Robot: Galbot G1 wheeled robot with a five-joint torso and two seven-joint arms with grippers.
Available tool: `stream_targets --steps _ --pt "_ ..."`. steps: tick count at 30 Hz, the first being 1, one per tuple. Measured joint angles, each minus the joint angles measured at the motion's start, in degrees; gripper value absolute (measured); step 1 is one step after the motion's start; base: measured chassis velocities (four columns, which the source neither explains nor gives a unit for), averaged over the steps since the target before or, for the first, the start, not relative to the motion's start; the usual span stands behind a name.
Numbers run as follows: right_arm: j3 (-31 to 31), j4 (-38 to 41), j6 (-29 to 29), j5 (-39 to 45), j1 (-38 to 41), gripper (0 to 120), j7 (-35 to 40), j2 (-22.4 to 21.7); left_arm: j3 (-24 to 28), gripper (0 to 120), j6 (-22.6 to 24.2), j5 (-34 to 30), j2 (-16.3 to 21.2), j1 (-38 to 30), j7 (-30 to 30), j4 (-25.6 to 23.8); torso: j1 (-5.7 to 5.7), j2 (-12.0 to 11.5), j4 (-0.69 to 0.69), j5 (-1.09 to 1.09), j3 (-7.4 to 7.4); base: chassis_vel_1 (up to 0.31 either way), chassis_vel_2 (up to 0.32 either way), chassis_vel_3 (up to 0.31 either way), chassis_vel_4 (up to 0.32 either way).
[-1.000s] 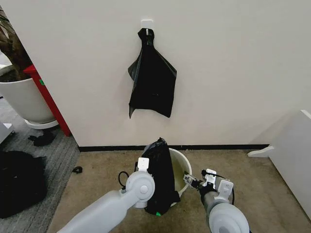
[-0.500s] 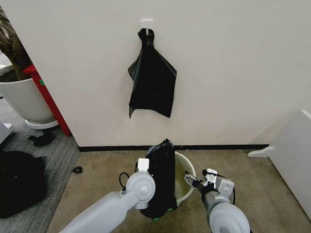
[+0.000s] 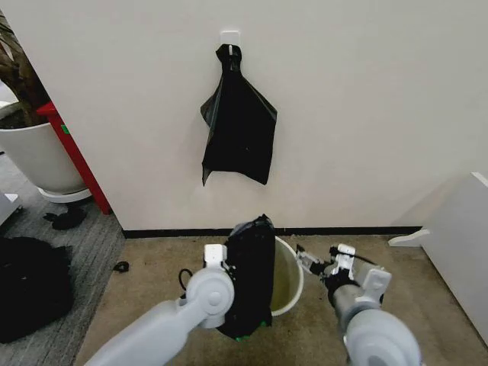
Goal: Place the garbage bag over the trash bin.
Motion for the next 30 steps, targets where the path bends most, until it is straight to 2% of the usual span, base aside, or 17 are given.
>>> stream_targets --steps 12,17,28,30 --pt "-3.27 -1.11 -2.18 6.77 5.06 100 -5.13 -0.23 -3.48 0 -4.74 1.14 3.09 2.08 5.35 -3.55 0.0 0.0 0.01 0.01 0.0 0.0 0.0 0.0 0.0" --pt "-5.12 -2.47 -2.98 8.16 6.77 100 -7.22 -0.19 -4.63 0 -7.14 5.72 3.99 4.68 11.22 -3.64 0.0 0.0 0.01 0.0 0.0 0.0 0.0 0.0 0.0" --pt "-8.5 -5.96 -2.87 10.27 11.77 100 -7.68 1.34 -6.29 0 -8.2 11.64 5.7 8.36 15.15 -5.22 0.0 0.0 0.01 0.01 0.0 0.0 0.0 0.0 0.0" --pt "-10.56 -7.08 -2.46 11.25 13.28 100 -6.46 2.21 -6.76 0 -8.67 14.26 6.14 9.54 16.67 -5.37 0.0 0.0 0.01 0.01 0.0 0.0 0.0 0.0 0.0"
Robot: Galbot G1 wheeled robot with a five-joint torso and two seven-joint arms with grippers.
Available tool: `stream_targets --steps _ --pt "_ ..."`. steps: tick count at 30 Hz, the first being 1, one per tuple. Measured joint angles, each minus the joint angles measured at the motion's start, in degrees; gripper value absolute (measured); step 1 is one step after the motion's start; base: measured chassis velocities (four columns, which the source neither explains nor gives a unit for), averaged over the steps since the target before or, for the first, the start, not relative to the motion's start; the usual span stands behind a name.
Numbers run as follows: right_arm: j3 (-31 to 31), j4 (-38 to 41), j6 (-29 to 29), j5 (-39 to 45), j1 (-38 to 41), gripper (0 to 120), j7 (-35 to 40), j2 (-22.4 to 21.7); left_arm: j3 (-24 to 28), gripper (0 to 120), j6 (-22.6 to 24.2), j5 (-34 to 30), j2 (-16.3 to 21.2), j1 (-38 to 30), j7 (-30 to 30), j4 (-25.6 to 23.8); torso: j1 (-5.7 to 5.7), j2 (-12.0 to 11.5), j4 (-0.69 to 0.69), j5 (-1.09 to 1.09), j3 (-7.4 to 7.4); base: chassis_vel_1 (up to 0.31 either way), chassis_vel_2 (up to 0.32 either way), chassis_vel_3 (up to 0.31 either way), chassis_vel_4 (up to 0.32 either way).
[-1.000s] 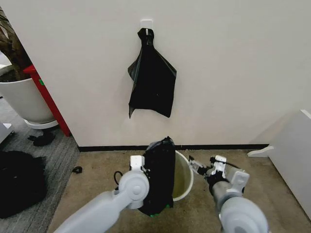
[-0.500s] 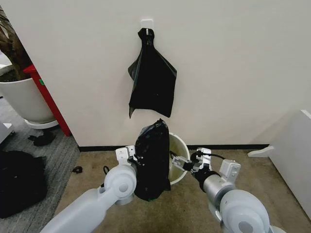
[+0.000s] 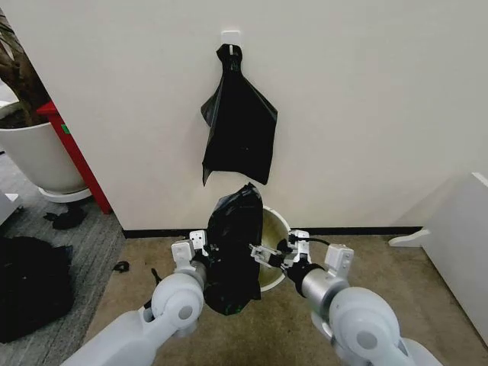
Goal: Place the garbage bag over the trash bin.
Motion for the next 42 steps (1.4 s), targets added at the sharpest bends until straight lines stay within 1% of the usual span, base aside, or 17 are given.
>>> stream_targets --steps 2,5,8,11,12,13,15,18,19,20,21,24,25,27,31,36,42 --pt "-1.26 -0.88 0.14 0.53 0.9 100 0.39 0.6 -0.15 0 -0.37 1.75 0.18 0.54 0.88 -0.01 0.0 0.0 0.0 0.0 0.0 0.0 0.0 0.0 0.0" --pt "-1.94 -1.61 0.28 1.44 1.71 99 1.03 1.08 -0.21 0 -0.5 2.6 0.2 0.83 1.3 -0.12 0.0 0.0 -0.01 0.0 0.0 0.0 0.0 0.0 0.0" --pt "-2.88 -3.18 0.6 4.03 3.37 89 2.88 2.29 -0.36 0 -0.63 3.62 0.19 1.4 1.81 -0.55 0.0 0.0 -0.01 0.0 0.0 0.0 0.0 0.0 0.0" --pt "-3.38 -4.11 0.78 4.63 4.21 79 3.51 2.76 -0.46 0 -0.68 4.21 0.29 2.03 2.13 -1.02 0.0 0.0 0.0 0.0 0.0 0.0 0.0 0.0 0.0" --pt "-3.49 -4.39 0.85 4.74 4.4 74 3.68 2.89 -0.55 0 -0.68 4.42 0.37 2.34 2.22 -1.2 0.0 0.0 -0.01 0.0 0.0 0.0 0.0 0.0 0.0" --pt "-3.49 -4.39 0.85 4.74 4.4 74 3.68 2.89 -0.55 0 -0.68 4.42 0.37 2.34 2.22 -1.2 0.0 0.0 -0.01 0.0 0.0 0.0 0.0 0.0 0.0" --pt "-3.54 -4.8 0.95 4.96 4.57 64 3.9 3.09 -0.91 0 -0.68 4.94 0.55 3.08 2.46 -1.56 0.0 0.0 0.0 0.0 0.0 0.0 0.0 0.0 0.0" --pt "-3.54 -4.9 1.05 4.96 4.37 53 3.94 3.21 -1.1 0 -0.71 5.49 0.72 3.62 2.7 -1.69 0.0 0.0 -0.01 0.0 0.0 0.0 0.0 0.0 0.0" --pt "-3.54 -4.9 1.05 4.96 4.37 53 3.94 3.21 -1.1 0 -0.71 5.49 0.72 3.62 2.7 -1.69 0.0 0.0 -0.01 0.0 0.0 0.0 0.0 0.0 0.0" --pt "-3.54 -4.9 1.09 4.91 4.22 51 3.95 3.23 -1.16 0 -0.72 5.62 0.76 3.73 2.75 -1.71 0.0 0.0 0.0 0.0 0.0 0.0 0.0 0.0 0.0" --pt "-3.54 -4.79 1.22 4.67 3.8 36 3.92 3.23 -1.26 0 -0.75 5.82 0.75 3.78 2.83 -1.72 0.0 0.0 -0.01 0.0 0.0 0.0 0.0 0.0 0.0" --pt "-3.54 -4.63 1.25 4.55 3.69 26 3.91 3.22 -1.26 0 -0.76 5.9 0.62 3.74 2.85 -1.72 0.0 0.0 -0.01 0.0 0.0 0.0 0.0 0.0 0.0" --pt "-3.54 -4.63 1.25 4.55 3.69 26 3.91 3.22 -1.26 0 -0.76 5.9 0.62 3.74 2.85 -1.72 0.0 0.0 -0.01 0.0 0.0 0.0 0.0 0.0 0.0" --pt "-3.54 -4.49 1.26 4.34 3.58 14 3.91 3.19 -1.24 0 -0.77 6.14 0.54 3.77 2.85 -1.72 0.0 0.0 -0.01 0.0 0.0 0.0 0.0 0.0 0.0" --pt "-3.51 -4.25 1.26 4.03 3.34 0 3.89 3.12 -1.26 0 -0.76 6.39 0.55 4.13 2.85 -1.78 0.0 0.0 -0.01 0.0 0.0 0.0 0.0 0.0 0.0" --pt "-3.2 -3.44 1.25 3.78 2.95 0 3.87 2.87 -1.55 0 -0.77 6.56 0.65 4.4 2.86 -1.81 0.0 0.0 -0.01 0.01 0.0 0.0 0.0 0.0 0.0" --pt "-0.58 -0.52 1.2 3.93 1.03 0 3.67 1.0 -2.32 0 -0.88 6.76 0.54 4.86 2.93 -1.65 0.0 0.0 -0.01 0.01 0.0 0.0 0.0 0.0 0.0"
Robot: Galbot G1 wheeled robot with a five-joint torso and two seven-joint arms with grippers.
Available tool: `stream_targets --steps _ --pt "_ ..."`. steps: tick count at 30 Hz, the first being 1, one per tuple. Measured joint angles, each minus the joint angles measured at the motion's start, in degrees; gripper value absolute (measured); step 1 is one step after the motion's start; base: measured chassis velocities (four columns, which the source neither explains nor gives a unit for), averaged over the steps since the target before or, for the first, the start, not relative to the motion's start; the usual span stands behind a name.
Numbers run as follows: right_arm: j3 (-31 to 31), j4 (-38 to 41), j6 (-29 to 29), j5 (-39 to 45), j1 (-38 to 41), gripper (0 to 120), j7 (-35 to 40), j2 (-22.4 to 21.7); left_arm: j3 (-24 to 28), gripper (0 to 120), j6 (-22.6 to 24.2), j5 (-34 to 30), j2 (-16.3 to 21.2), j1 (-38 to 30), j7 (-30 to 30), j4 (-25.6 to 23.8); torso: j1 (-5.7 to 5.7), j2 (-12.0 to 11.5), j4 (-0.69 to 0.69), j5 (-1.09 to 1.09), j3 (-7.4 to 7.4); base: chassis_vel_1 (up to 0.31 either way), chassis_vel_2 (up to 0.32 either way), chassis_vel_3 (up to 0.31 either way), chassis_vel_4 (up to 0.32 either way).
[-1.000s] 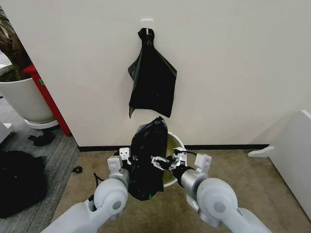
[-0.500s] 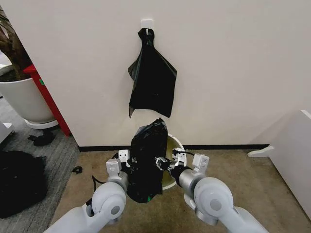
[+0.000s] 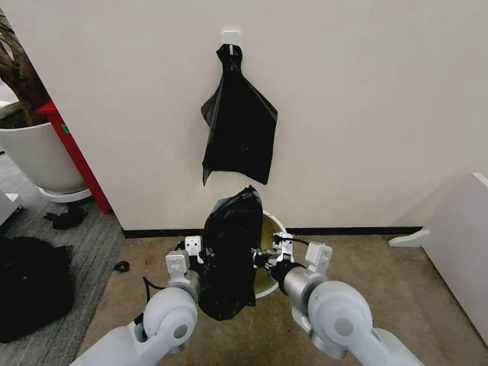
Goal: Place the garbage bag over the trash bin.
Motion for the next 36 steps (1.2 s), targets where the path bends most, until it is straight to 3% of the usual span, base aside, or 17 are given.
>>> stream_targets --steps 13,23,36 --pt "5.92 3.29 -0.04 -0.3 -4.9 0 1.18 -4.79 -3.13 0 -0.18 -0.42 0.17 2.86 0.1 -1.21 0.0 0.0 0.0 0.01 0.0 0.0 0.0 0.0 0.0" --pt "5.74 5.66 0.34 1.12 -5.0 0 0.01 -4.01 -4.47 0 -0.54 -0.46 0.19 4.35 0.49 -2.21 0.0 0.0 0.0 0.01 0.0 0.0 0.0 0.0 0.0" --pt "6.26 5.84 0.38 4.68 -5.16 47 -1.85 -3.6 -4.94 0 -1.42 -1.19 0.58 4.38 1.51 -2.51 0.0 0.0 0.0 0.0 0.0 0.0 0.0 0.0 0.0"
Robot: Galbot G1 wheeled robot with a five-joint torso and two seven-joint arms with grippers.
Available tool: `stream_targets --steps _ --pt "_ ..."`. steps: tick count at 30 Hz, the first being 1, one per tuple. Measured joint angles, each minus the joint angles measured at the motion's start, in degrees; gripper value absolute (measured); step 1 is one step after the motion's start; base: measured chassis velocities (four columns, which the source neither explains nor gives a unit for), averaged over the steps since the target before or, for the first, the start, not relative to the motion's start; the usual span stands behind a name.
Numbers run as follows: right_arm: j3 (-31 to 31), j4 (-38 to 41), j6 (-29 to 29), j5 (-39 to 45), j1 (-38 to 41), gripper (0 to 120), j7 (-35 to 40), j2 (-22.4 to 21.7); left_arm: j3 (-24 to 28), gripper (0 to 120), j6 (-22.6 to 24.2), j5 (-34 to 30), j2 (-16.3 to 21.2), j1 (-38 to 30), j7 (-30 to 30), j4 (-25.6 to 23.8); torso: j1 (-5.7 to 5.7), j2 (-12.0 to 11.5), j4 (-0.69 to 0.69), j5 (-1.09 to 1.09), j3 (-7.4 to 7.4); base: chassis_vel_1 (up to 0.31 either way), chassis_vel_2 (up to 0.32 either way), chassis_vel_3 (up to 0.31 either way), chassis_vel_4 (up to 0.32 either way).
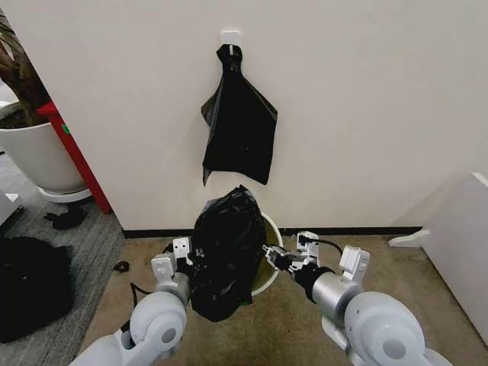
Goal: Place the garbage bag over the trash bin.
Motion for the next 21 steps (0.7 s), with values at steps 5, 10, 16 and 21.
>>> stream_targets --steps 5,10,16,21 --pt "-1.25 -1.05 -0.13 0.59 0.87 65 -0.76 1.52 0.12 0 0.0 -0.13 0.06 -0.13 0.2 -0.14 0.0 0.0 0.0 0.0 0.0 0.0 0.0 0.0 0.0" --pt "-2.28 -3.47 -0.49 0.38 2.23 86 -1.53 3.45 0.25 0 -0.01 -0.23 0.12 -0.21 0.48 -0.55 0.0 0.0 0.0 0.0 0.0 0.0 0.0 0.0 0.0" --pt "-2.93 -5.69 -0.66 0.0 3.41 98 -1.96 4.95 0.36 0 -0.01 -0.24 0.14 -0.17 0.65 -0.6 0.0 0.0 0.0 0.0 0.0 0.0 0.0 0.0 0.0" --pt "-3.79 -7.28 -0.67 -1.34 3.63 85 -2.0 5.83 0.4 0 -0.01 -0.22 0.09 -0.06 0.7 -0.63 0.0 0.0 0.0 0.0 0.0 0.0 0.0 0.0 0.0"
